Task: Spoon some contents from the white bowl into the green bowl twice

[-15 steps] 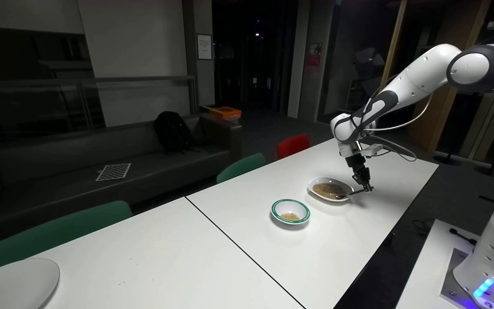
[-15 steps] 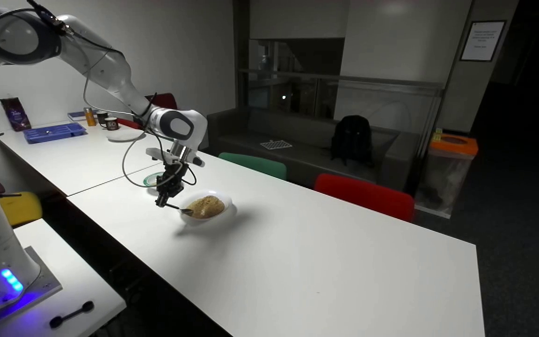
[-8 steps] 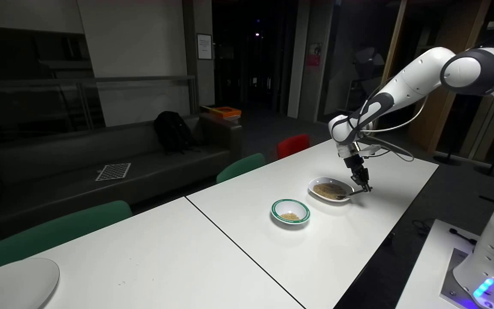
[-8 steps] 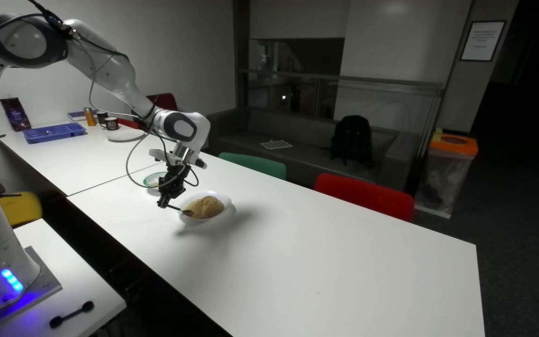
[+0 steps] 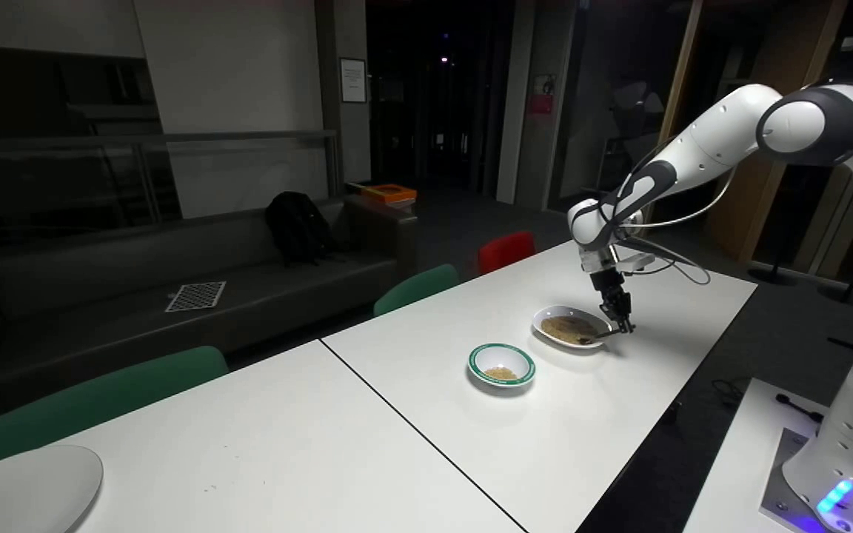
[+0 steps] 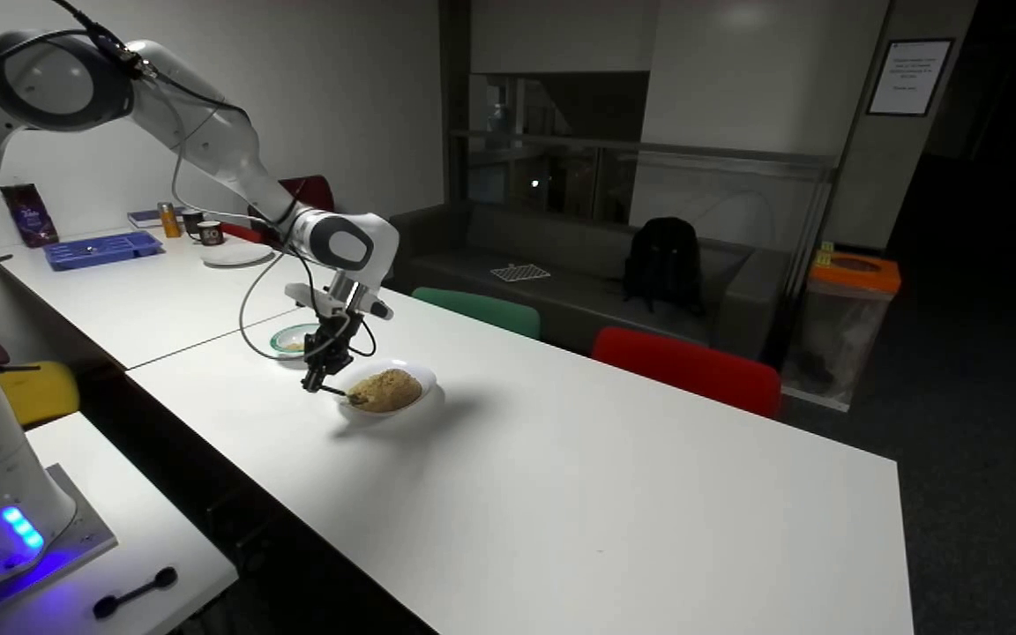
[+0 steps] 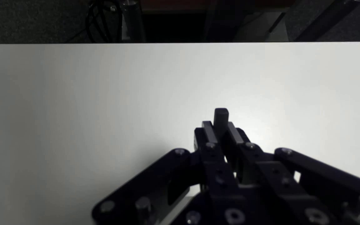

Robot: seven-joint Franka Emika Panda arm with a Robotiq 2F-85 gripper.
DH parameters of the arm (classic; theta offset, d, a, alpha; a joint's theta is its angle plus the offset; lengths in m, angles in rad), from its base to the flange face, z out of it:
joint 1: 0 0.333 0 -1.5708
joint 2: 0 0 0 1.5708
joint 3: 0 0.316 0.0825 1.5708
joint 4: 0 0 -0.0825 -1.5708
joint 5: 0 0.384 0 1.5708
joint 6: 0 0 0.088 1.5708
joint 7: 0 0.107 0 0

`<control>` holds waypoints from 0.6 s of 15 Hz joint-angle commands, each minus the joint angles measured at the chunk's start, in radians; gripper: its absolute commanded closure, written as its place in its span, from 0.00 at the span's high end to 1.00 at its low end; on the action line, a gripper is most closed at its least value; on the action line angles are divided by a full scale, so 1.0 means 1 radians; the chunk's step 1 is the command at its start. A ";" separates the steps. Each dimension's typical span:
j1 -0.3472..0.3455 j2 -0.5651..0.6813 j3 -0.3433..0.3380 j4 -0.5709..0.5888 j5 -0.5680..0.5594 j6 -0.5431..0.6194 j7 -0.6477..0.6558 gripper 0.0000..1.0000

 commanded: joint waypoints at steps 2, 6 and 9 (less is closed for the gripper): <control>-0.019 -0.010 0.022 -0.018 0.011 0.064 -0.031 0.03; -0.021 -0.021 0.027 -0.044 0.005 0.129 -0.060 0.03; -0.023 -0.030 0.026 -0.056 0.003 0.152 -0.077 0.03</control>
